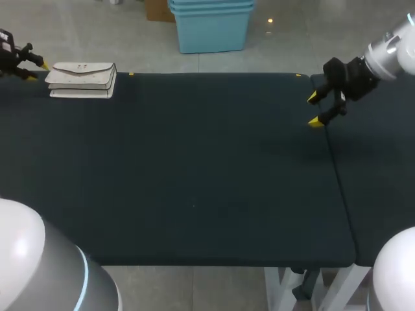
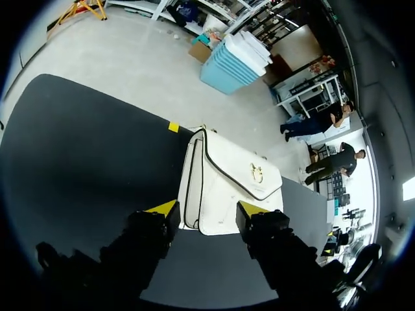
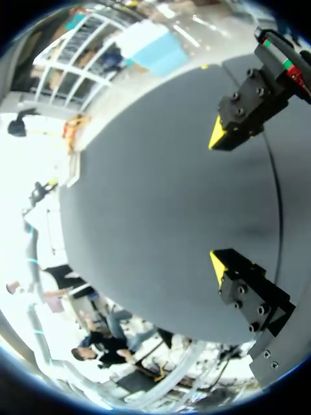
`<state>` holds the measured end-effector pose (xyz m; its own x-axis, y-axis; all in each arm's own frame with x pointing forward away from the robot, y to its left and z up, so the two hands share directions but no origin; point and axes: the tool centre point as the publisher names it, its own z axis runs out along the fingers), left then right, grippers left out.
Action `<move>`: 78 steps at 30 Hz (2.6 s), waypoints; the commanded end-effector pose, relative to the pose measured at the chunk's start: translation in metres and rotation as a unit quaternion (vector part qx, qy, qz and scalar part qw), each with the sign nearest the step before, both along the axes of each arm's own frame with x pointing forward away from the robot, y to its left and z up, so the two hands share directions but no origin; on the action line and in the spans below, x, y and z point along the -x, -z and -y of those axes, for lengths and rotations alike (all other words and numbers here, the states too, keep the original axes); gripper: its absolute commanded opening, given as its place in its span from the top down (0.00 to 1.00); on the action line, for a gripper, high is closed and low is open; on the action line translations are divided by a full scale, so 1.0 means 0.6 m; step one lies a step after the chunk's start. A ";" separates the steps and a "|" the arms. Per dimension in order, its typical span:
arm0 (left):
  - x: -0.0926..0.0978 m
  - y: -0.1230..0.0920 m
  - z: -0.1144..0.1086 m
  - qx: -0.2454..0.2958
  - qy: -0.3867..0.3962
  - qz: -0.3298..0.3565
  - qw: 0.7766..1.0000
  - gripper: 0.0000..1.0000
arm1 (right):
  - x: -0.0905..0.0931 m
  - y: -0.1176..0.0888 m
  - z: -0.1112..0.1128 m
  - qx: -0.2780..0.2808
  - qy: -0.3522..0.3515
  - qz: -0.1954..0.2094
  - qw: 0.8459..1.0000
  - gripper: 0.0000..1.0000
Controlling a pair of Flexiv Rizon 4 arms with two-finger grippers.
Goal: Pick up the bag, open it, inspect its contents, close it, and place it on the opposite side
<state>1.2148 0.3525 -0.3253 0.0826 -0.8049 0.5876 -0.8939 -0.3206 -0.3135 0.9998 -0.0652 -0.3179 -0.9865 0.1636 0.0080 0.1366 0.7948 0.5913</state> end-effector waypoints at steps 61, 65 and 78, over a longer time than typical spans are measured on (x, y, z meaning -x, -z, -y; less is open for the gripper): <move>0.081 0.043 0.094 0.165 0.309 -0.305 0.885 0.73 | -0.003 0.000 0.001 -0.001 -0.002 -0.002 1.000 0.00; 0.074 0.055 0.097 0.169 0.312 -0.311 0.882 0.74 | -0.003 0.000 0.001 -0.001 -0.002 -0.002 1.000 0.00; 0.130 0.061 0.131 0.176 0.341 -0.331 0.862 1.00 | -0.003 0.000 0.001 -0.001 -0.002 -0.002 1.000 0.00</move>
